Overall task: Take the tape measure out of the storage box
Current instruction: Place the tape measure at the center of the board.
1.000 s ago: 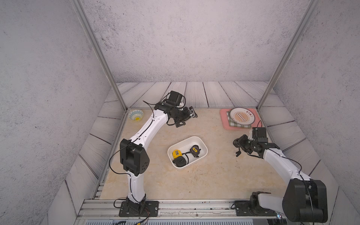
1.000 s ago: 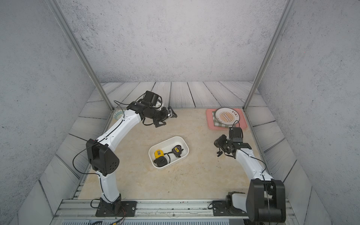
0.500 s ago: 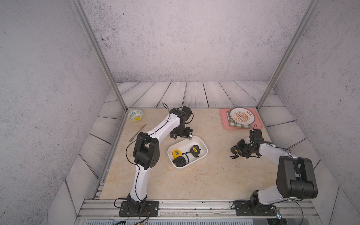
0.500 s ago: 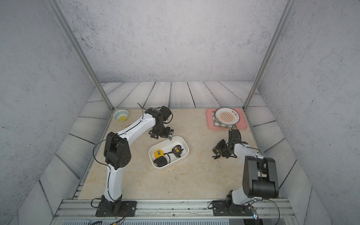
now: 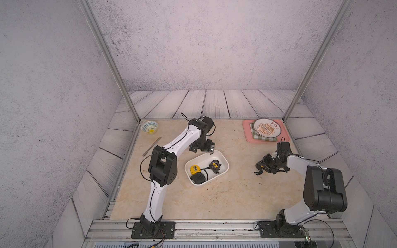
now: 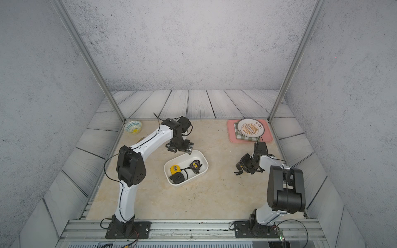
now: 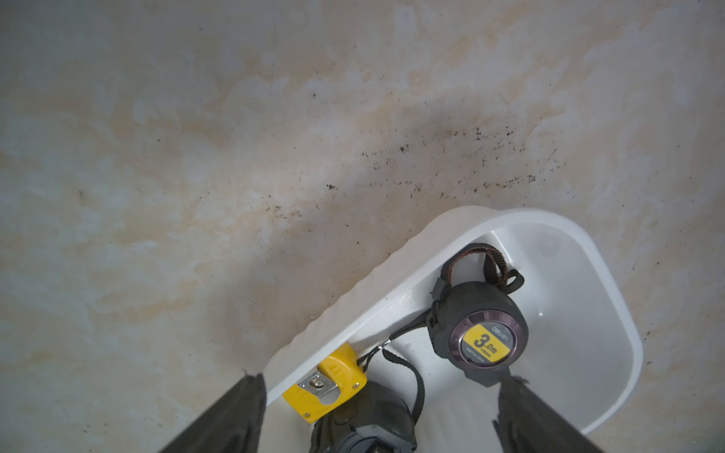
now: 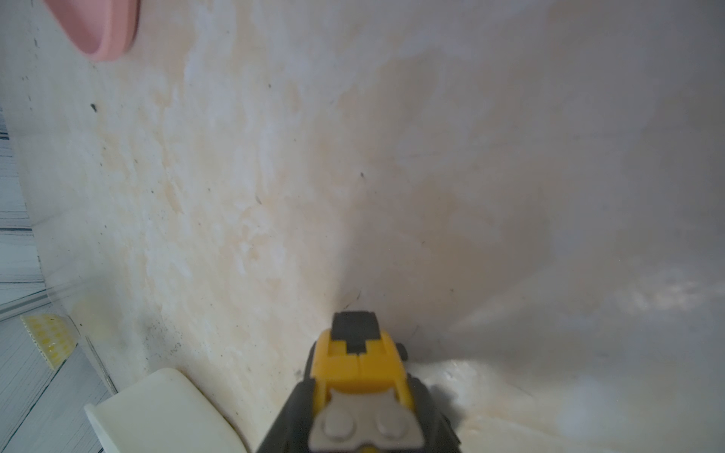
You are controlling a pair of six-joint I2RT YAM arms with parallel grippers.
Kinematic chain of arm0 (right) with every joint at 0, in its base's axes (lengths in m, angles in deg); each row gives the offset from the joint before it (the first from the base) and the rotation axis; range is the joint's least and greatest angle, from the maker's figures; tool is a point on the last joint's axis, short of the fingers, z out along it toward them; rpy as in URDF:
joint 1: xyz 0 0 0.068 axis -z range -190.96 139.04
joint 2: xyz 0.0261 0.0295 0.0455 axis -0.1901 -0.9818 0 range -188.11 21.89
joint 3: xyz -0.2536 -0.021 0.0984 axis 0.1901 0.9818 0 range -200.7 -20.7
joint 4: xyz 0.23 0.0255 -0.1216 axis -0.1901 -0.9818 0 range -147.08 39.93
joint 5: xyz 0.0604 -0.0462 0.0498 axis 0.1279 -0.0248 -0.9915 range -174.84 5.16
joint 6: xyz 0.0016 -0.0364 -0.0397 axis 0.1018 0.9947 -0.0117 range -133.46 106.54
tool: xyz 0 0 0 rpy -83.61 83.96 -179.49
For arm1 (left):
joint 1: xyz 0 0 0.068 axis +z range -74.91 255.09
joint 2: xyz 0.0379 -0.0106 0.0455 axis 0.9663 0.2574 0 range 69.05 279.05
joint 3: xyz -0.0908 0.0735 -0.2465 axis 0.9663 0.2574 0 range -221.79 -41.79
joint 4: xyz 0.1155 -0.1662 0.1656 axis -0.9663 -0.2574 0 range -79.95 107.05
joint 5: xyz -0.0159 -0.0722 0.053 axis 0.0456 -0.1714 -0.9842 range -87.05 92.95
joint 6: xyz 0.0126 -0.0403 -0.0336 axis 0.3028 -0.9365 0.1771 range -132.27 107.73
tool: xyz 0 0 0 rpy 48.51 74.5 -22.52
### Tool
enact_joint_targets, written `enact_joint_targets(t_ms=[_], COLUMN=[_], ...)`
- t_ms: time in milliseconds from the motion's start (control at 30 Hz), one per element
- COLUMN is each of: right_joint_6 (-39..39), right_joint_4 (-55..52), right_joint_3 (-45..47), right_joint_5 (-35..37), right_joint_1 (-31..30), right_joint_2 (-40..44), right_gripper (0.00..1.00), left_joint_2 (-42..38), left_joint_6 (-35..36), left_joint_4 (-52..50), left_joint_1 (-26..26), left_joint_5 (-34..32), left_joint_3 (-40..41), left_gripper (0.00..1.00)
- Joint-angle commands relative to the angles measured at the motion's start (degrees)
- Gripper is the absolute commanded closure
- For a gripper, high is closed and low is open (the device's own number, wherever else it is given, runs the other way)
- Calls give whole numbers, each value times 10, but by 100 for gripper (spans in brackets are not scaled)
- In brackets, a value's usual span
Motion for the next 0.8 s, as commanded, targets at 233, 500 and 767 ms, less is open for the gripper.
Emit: enact_joint_targets(t_ms=[233, 500, 767], right_joint_6=[7, 6, 9], right_joint_4=[-53, -67, -106], right_joint_3=[16, 17, 9], right_joint_5=[42, 56, 92], right_joint_1=[2, 2, 2], right_joint_2=[3, 21, 75], right_gripper=[46, 21, 1], left_joint_2=[9, 8, 4], left_joint_6=[11, 14, 40], left_joint_4=[-18, -19, -14], left_joint_1=[-7, -7, -17], left_joint_5=[3, 15, 56], left_joint_3=[-4, -3, 8], left_gripper=[4, 3, 1])
